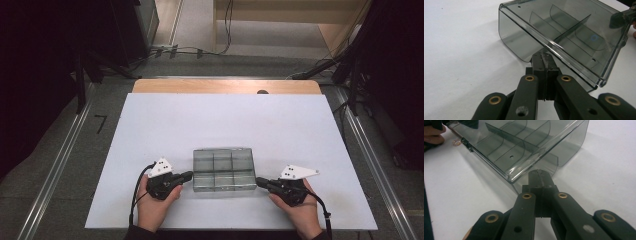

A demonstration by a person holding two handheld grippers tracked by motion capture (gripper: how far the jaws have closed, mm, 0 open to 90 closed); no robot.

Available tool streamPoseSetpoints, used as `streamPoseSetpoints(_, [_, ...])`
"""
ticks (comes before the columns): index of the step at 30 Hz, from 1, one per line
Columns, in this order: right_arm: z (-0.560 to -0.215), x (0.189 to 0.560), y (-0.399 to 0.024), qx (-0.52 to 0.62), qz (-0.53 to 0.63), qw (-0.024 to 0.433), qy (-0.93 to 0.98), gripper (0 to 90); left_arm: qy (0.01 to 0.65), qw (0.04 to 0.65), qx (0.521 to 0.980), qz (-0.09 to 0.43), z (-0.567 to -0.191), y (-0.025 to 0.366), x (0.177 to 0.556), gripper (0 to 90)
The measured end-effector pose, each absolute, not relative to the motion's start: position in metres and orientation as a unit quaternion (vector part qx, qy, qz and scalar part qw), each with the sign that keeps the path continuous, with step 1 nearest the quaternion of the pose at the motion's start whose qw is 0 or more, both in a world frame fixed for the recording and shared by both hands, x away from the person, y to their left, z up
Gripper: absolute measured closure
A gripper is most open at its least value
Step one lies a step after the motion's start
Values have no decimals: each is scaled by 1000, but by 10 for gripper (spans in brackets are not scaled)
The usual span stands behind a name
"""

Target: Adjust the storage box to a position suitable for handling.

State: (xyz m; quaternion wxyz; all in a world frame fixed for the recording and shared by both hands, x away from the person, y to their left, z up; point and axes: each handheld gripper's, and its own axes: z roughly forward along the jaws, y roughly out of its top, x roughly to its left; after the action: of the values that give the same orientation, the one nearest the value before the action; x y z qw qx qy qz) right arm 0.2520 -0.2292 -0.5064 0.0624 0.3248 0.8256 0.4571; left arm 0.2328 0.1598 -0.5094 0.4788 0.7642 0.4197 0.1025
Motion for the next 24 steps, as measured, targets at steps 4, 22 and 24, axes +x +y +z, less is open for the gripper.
streamPoseSetpoints(4, [-506, 246, -230, 327, 456, 62, 826, 888, 417, 482, 764, 98, -510, 160, 230, 900])
streamPoseSetpoints(22, [-508, 248, -230, 318, 454, 72, 829, 887, 403, 500, 762, 81, -507, 162, 219, 900])
streamPoseSetpoints(24, [-508, 249, -230, 320, 453, 76, 829, 888, 397, 499, 766, 81, -507, 162, 217, 900])
